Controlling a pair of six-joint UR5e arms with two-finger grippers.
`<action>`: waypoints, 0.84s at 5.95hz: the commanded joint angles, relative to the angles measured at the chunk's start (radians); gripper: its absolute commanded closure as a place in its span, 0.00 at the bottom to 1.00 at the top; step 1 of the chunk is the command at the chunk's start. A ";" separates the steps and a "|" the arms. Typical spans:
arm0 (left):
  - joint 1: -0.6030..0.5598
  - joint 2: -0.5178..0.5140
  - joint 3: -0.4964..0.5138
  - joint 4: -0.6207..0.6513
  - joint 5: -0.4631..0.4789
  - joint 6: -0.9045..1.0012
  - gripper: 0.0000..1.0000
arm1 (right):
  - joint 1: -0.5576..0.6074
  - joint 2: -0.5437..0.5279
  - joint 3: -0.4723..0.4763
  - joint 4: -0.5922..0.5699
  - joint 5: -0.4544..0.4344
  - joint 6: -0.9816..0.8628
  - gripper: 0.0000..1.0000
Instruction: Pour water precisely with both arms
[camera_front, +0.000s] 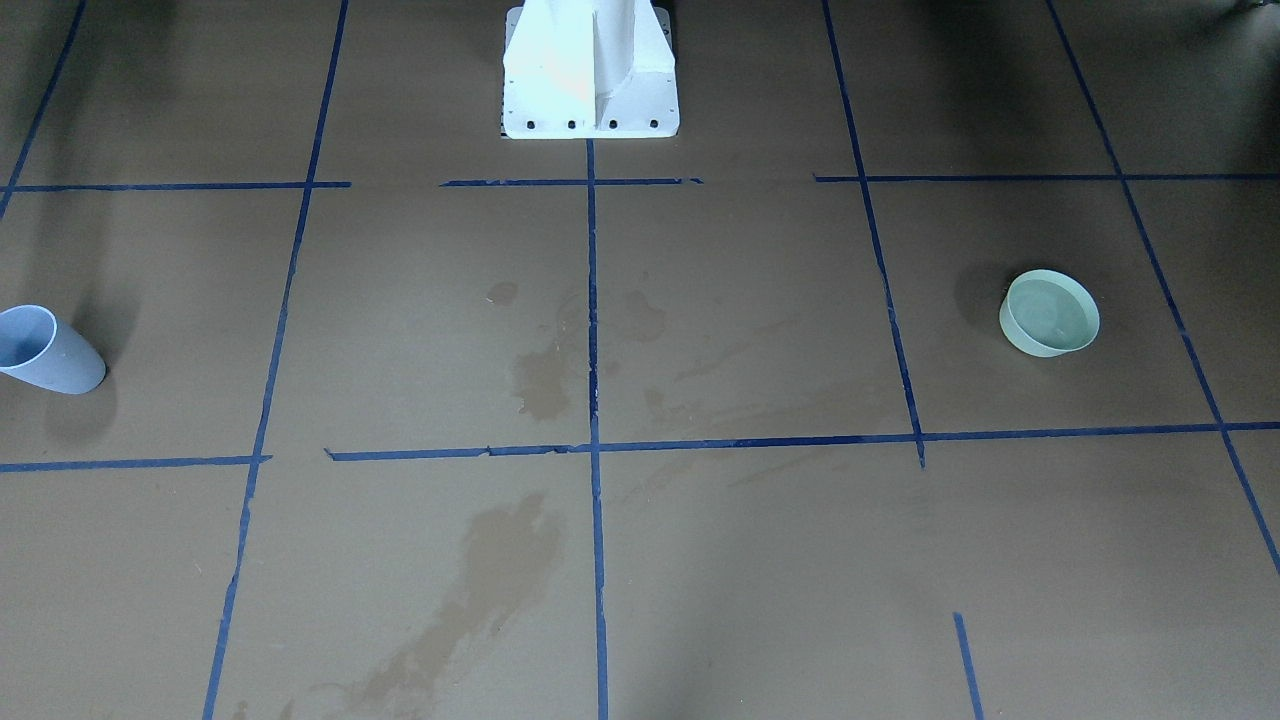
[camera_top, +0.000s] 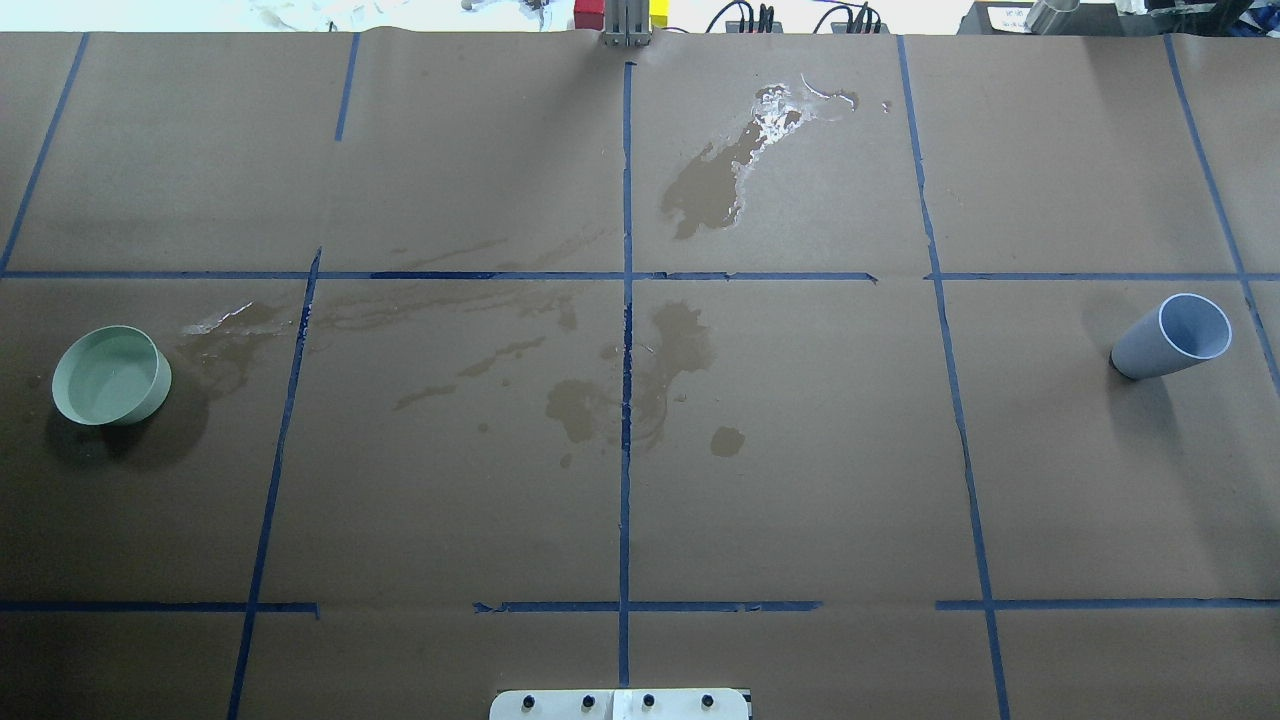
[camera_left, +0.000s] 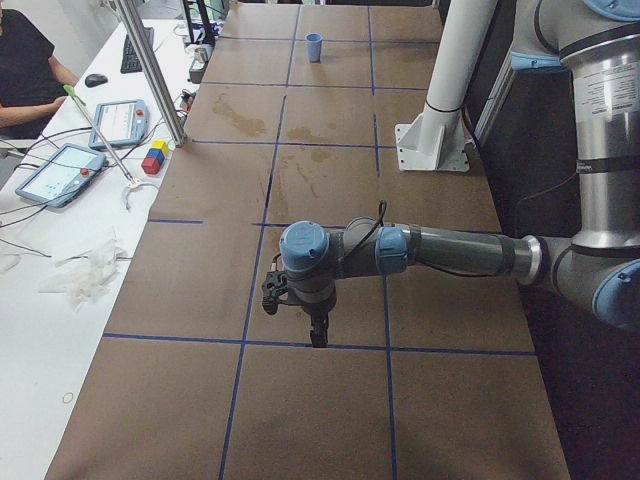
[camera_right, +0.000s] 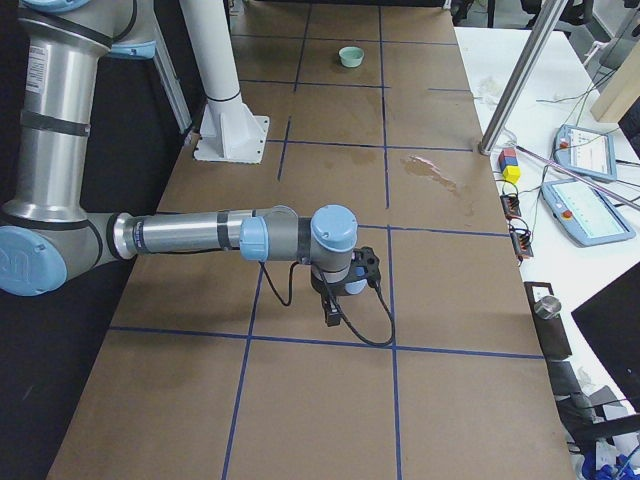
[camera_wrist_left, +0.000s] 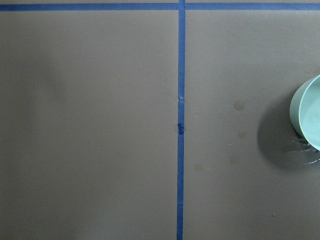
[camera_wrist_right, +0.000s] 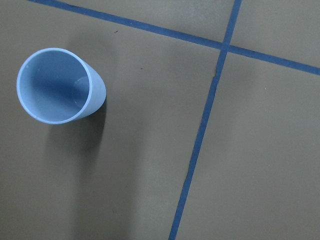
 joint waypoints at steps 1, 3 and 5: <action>0.001 -0.001 0.010 -0.003 -0.002 0.001 0.00 | -0.002 0.005 -0.012 0.002 0.004 0.003 0.00; 0.001 -0.002 -0.059 0.007 -0.032 0.001 0.00 | 0.000 0.010 -0.019 -0.002 0.003 0.003 0.00; 0.001 -0.002 -0.009 0.003 -0.036 0.003 0.00 | -0.002 0.031 -0.022 -0.002 0.009 0.003 0.00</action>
